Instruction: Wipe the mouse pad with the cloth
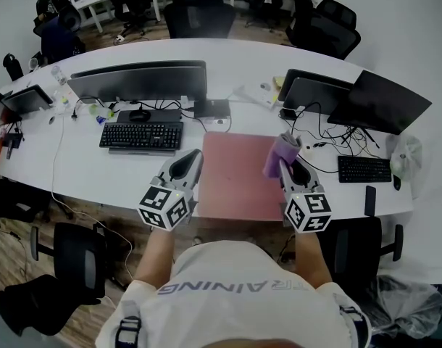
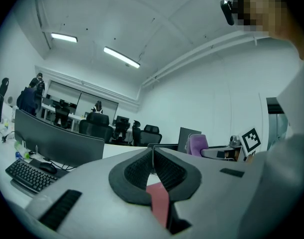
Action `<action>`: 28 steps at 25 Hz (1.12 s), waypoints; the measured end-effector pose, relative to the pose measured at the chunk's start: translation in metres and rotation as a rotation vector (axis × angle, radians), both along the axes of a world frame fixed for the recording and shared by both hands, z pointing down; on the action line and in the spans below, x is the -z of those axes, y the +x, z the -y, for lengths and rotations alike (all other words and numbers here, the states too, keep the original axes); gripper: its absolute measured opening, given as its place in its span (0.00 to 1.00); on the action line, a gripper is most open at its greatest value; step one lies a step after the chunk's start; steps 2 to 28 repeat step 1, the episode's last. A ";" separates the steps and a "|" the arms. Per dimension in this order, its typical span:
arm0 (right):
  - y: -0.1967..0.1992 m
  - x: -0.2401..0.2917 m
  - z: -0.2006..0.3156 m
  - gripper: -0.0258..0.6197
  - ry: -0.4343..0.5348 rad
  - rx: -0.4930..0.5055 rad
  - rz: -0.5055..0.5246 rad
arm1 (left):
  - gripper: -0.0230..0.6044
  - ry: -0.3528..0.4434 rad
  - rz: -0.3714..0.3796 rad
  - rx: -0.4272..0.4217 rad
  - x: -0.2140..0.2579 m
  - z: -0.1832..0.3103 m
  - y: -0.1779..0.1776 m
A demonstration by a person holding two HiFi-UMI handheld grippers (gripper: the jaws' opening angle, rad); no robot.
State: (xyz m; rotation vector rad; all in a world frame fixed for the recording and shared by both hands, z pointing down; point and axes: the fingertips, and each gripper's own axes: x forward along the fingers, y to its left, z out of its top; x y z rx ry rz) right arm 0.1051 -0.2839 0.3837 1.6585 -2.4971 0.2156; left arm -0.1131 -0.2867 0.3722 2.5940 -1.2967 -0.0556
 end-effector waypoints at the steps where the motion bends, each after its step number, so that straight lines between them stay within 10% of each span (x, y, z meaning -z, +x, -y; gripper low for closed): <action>1: 0.002 0.000 0.001 0.19 -0.001 0.001 0.000 | 0.09 -0.001 0.002 0.000 0.000 0.001 0.002; 28: 0.002 0.000 0.001 0.19 -0.001 0.001 0.000 | 0.09 -0.001 0.002 0.000 0.000 0.001 0.002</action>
